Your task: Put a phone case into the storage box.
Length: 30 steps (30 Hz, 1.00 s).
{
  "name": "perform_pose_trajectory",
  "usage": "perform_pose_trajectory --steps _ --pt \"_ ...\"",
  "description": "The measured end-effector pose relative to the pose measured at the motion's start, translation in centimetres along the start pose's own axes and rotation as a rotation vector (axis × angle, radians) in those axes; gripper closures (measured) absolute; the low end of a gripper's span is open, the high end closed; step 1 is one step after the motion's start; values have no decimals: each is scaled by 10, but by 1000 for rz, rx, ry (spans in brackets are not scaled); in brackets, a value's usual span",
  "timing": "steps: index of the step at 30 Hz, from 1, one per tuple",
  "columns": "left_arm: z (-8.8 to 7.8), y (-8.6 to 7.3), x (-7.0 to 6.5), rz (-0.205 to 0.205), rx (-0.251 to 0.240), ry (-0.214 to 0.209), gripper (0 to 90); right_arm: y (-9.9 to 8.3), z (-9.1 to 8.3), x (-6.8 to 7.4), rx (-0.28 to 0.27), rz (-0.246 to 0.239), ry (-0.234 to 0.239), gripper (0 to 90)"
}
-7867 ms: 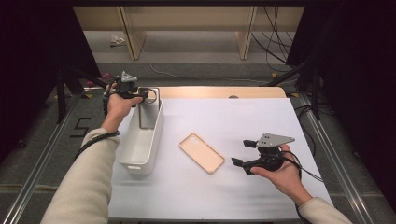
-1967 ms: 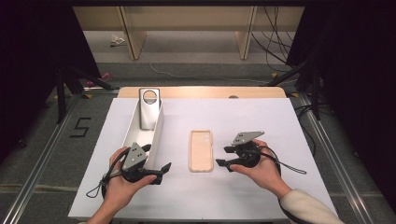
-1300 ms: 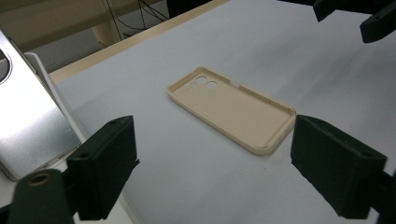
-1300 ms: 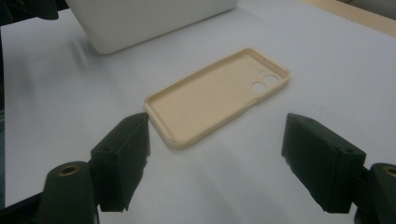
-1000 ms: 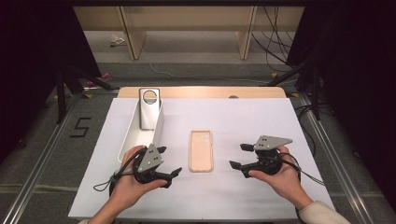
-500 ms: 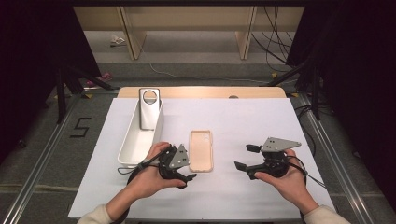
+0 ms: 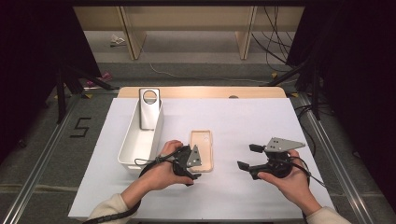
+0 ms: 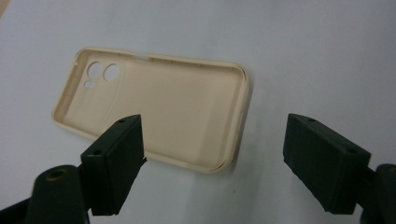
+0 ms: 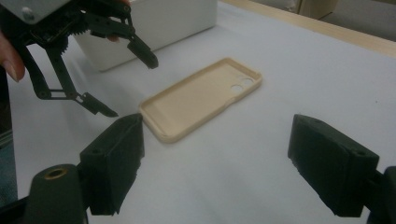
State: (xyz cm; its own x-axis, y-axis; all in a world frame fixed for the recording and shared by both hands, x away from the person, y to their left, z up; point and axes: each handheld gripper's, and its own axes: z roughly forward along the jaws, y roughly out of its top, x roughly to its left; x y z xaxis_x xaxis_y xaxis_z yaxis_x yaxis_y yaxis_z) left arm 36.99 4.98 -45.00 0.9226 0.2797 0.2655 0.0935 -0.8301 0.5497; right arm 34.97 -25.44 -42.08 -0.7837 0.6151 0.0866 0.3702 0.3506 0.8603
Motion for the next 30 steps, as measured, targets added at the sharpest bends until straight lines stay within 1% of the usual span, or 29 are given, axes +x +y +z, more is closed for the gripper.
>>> perform_pose_trajectory --steps 3,5,10,16,17,18,23,26,30 --pt "2 0 1 19 12 3 205 0 -1 0 -5 -1 -2 194" --pt "3 0 1 18 5 2 208 0 -2 0 -9 0 -3 194" --pt "6 2 2 62 26 5 222 -1 -4 -1 -9 1 -9 194" --pt "11 5 3 94 44 5 234 -1 -4 -1 -9 7 -7 194" --pt "13 6 4 108 52 1 235 -1 -5 -1 -7 7 -7 194" --pt "14 7 3 112 55 4 237 -1 -4 -1 -8 8 -6 194" --pt "19 12 2 166 81 4 247 -2 -4 -2 -10 11 -7 194" --pt "23 14 3 184 85 9 253 -2 -4 -2 -10 13 -5 194" --pt "27 16 4 201 104 8 255 -2 -4 -2 -10 13 -5 195"
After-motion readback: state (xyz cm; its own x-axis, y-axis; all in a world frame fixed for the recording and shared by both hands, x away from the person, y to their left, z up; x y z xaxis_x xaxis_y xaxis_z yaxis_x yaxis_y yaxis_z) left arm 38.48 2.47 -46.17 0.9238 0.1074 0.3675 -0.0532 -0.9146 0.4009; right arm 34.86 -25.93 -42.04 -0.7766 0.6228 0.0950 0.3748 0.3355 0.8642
